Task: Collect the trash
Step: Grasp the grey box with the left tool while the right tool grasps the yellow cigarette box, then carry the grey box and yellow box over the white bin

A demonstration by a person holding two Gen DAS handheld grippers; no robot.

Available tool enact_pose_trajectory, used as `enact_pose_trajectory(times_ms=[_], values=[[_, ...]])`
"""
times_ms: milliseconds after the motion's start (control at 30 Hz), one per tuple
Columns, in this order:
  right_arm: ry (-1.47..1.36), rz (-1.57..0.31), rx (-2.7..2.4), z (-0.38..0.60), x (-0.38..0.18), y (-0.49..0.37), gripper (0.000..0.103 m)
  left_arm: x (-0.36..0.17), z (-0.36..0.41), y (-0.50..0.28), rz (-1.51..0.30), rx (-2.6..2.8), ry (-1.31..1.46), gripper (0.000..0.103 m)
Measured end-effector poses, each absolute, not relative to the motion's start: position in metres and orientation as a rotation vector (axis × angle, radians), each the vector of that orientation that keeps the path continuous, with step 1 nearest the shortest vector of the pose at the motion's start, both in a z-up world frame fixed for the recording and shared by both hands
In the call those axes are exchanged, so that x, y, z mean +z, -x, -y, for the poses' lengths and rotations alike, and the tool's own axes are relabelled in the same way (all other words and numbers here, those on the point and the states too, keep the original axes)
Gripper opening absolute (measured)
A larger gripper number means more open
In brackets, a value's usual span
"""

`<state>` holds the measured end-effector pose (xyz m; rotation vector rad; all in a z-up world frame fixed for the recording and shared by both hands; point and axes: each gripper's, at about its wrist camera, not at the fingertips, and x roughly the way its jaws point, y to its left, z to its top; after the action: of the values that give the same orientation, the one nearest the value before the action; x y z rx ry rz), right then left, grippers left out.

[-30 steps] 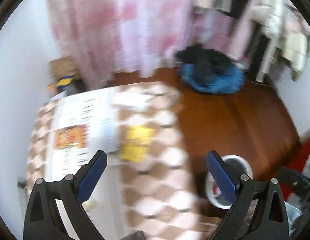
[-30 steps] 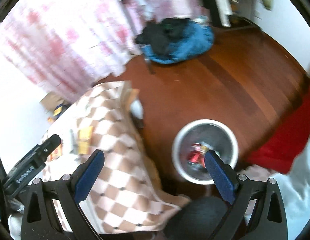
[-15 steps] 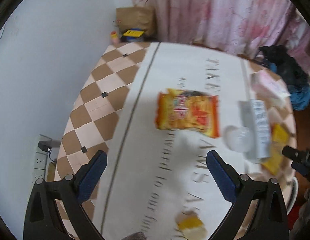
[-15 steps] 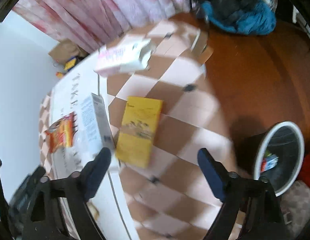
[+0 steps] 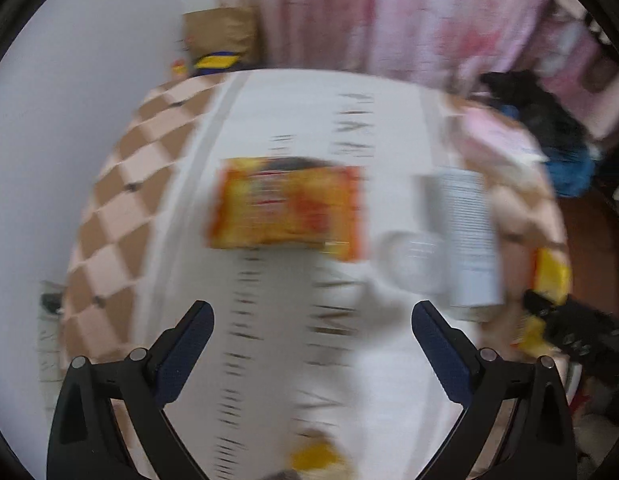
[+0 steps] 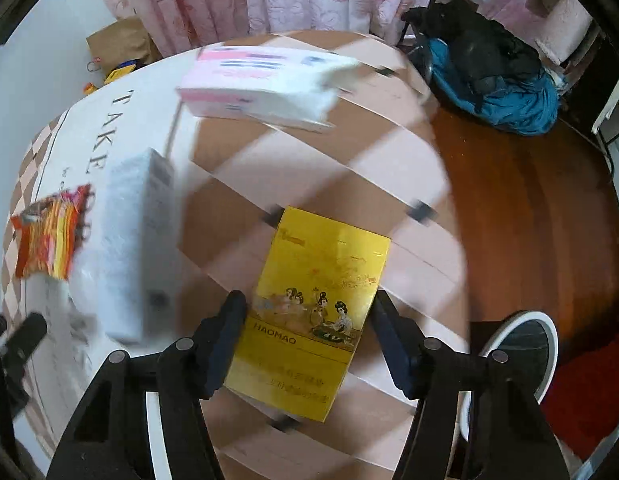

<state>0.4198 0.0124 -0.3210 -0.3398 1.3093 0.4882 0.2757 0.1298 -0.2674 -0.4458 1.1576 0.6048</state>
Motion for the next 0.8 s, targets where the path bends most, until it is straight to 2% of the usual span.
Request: enact_pose_trajectory(times_ms=[167,200,233,267,300,367,400,800], values=[[0.214,-1.350,0.456,0.051,-0.319,-0.432,0.065,-0.274,-0.093,-0.318,-1.156,0.438,0.519,0.100],[0.198,-1.355,0.452,0.060,-0.321,-0.432,0.065,-0.277,-0.090,-0.326,-1.161,0.429,0.522,0.097],[0.191,-1.356,0.448,0.066,-0.322,-0.432,0.065,-0.281,-0.086,-0.334,-1.173,0.428,0.520,0.089],[0.184,-1.357,0.445,0.071,-0.323,-0.432,0.065,-0.282,-0.081,-0.341,-1.176,0.452,0.481,0.088],[0.176,-1.357,0.445,0.074,-0.324,-0.430,0.065,-0.282,-0.078,-0.347,-1.169,0.459,0.449,0.074],[0.164,-1.360,0.443,0.078,-0.325,-0.433,0.065,-0.281,-0.073,-0.354,-1.172,0.478,0.407,0.057],[0.163,-1.359,0.442,0.077,-0.326,-0.435,0.065,-0.281,-0.073,-0.353,-1.172,0.477,0.402,0.033],[0.130,-1.363,0.479,0.081,-0.324,-0.416,0.065,-0.277,-0.062,-0.303,-1.176,0.425,0.376,0.032]])
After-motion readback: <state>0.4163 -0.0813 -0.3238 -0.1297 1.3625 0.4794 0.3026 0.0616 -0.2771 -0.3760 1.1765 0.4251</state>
